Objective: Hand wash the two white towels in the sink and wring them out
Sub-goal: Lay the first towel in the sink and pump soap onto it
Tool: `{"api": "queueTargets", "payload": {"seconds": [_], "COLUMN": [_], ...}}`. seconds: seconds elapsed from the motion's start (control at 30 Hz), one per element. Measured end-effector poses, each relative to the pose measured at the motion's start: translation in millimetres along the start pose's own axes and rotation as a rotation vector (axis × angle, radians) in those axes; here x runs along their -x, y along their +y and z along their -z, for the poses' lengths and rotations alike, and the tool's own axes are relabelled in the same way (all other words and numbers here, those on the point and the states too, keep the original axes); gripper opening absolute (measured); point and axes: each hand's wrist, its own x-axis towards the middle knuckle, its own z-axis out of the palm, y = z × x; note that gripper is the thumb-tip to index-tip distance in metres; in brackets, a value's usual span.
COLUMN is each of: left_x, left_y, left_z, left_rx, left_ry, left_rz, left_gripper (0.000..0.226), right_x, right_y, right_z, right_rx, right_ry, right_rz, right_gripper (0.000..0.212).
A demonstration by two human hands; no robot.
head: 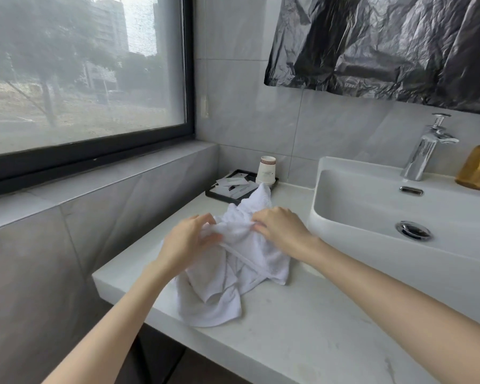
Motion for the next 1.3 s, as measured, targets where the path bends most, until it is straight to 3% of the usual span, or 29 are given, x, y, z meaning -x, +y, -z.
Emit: {"api": "queueTargets", "payload": {"seconds": [0.13,0.33,0.5,0.67,0.8,1.1,1.3], "left_x": [-29.6,-87.8,-139.3,-182.0,-209.1,-230.3,-233.4], "left_y": [24.9,88.1,142.7,215.8,280.6,391.1,410.1], "left_z": [28.9,68.9,107.2,125.7,124.1,75.5,24.4], "left_rx": [0.143,0.201,0.416,0.481,0.622,0.837,0.754], "left_ry": [0.127,0.229,0.299,0.329,0.307,0.213,0.132], "left_rz": [0.063,-0.057,-0.179,-0.297,-0.347,-0.459,-0.485], "left_gripper": [0.021,0.014,0.014,0.012,0.015,0.017,0.014], "right_x": [-21.2,-68.5,-83.8,-85.6,-61.2,-3.5,38.0], "right_y": [3.6,12.7,34.7,68.1,99.0,184.6,247.5], "right_z": [37.2,114.4,188.0,257.4,309.3,372.2,349.6], "right_rx": [-0.304,-0.574,-0.638,-0.737,-0.552,-0.351,-0.285], "right_ry": [0.211,0.427,0.624,0.878,0.99,1.074,0.896], "right_rz": [-0.101,-0.196,-0.165,-0.165,-0.186,-0.239,-0.279], "right_gripper": [0.024,0.02,0.02,0.018,0.02,0.023,0.022]}}
